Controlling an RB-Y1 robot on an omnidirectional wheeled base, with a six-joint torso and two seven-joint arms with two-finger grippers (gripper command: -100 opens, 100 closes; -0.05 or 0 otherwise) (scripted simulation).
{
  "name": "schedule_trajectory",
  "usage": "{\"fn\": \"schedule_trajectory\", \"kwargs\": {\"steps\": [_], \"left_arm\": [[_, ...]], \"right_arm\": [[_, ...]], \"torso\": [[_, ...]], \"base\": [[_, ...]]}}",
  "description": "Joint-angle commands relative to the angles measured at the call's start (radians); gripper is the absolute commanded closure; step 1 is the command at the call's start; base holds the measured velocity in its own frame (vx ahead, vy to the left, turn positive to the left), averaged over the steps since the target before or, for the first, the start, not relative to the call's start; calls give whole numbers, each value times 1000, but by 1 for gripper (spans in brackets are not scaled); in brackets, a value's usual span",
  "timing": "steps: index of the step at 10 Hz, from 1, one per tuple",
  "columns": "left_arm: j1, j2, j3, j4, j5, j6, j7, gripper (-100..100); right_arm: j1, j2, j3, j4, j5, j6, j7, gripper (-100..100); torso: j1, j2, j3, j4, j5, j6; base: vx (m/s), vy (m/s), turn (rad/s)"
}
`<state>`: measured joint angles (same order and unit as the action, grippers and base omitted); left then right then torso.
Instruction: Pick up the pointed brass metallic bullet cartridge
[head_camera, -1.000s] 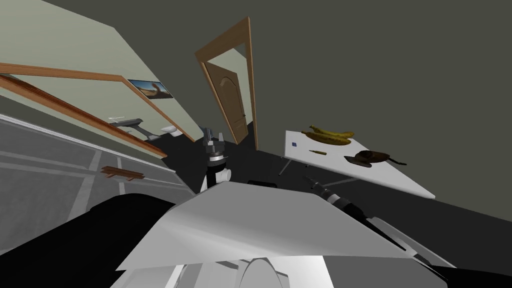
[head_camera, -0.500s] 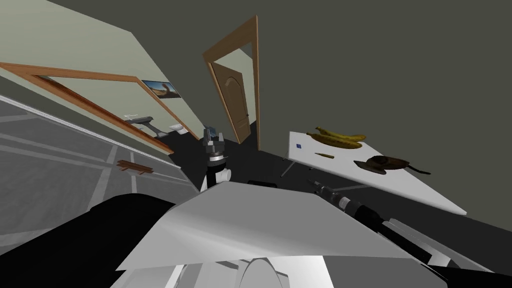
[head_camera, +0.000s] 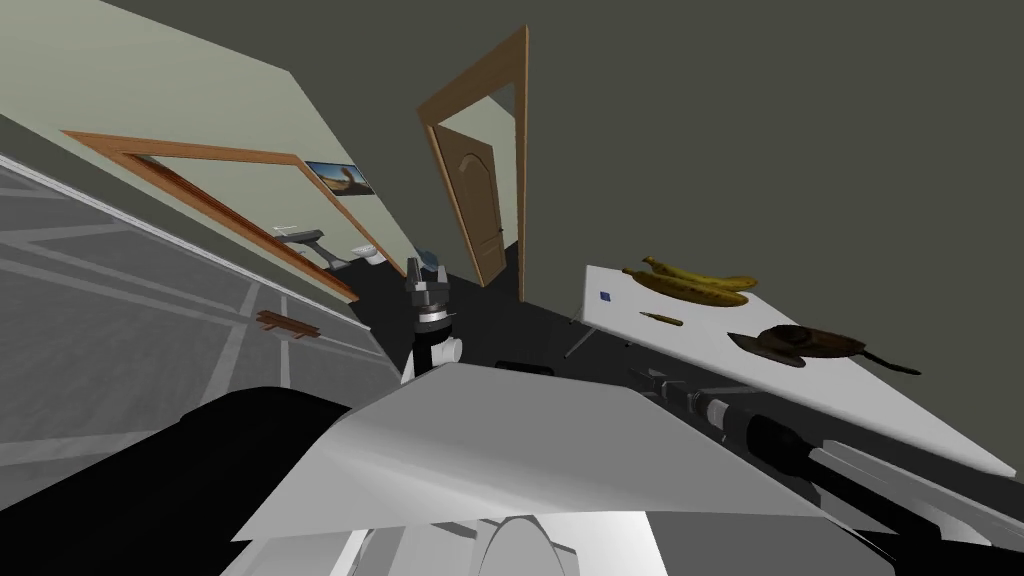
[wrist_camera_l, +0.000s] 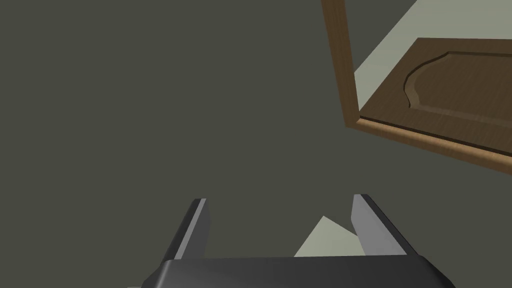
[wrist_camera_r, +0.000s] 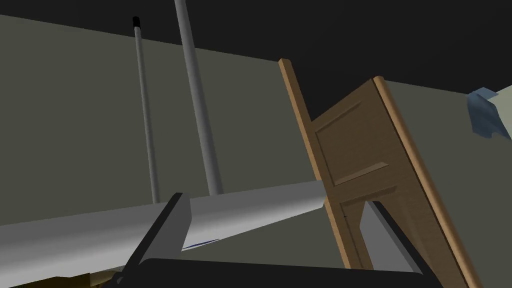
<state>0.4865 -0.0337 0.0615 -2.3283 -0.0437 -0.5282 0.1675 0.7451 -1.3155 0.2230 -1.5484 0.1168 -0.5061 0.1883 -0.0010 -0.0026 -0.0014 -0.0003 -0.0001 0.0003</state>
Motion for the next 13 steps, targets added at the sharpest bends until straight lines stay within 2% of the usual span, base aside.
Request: {"fn": "schedule_trajectory", "kwargs": {"steps": [1,2,3,4,5,6,7,8,11,13], "left_arm": [[0,0,0,0,0,0,0,0],[0,0,0,0,0,0,0,0],[0,0,0,0,0,0,0,0],[0,0,0,0,0,0,0,0],[0,0,0,0,0,0,0,0],[0,0,0,0,0,0,0,0],[0,0,0,0,0,0,0,0],[0,0,0,0,0,0,0,0],[0,0,0,0,0,0,0,0],[0,0,0,0,0,0,0,0]], "right_arm": [[-25,-50,26,50,43,-21,20,-100],[-25,-71,26,64,43,-21,20,-100],[-34,-104,38,99,77,-38,37,-100],[-34,-126,38,117,77,-38,37,-100],[-44,-165,50,146,111,-55,53,-100],[-44,-176,50,159,111,-55,53,-100],[-53,-214,63,194,146,-73,68,-100],[-53,-220,63,198,146,-73,68,-100],[-81,-313,103,297,245,-126,113,-100],[-96,-354,132,347,299,-160,138,-100]], "torso": [[0,0,0,0,0,0],[0,-1,0,0,0,-1],[-1,-1,0,0,0,0],[-1,-1,-1,0,0,-1],[-1,-1,-1,0,0,0],[-2,-2,-1,0,0,-1],[-1,-2,-1,0,0,0],[-1,-3,-2,-1,0,-1],[-4,-6,-3,-1,-1,-1],[-7,-9,-5,-2,-2,-1]], "base": [[42,-13,137],[41,-13,98],[50,-21,179],[48,-21,88],[62,-33,151],[57,-34,93],[71,-26,156],[53,-33,87],[114,-77,237],[140,-143,251]]}}
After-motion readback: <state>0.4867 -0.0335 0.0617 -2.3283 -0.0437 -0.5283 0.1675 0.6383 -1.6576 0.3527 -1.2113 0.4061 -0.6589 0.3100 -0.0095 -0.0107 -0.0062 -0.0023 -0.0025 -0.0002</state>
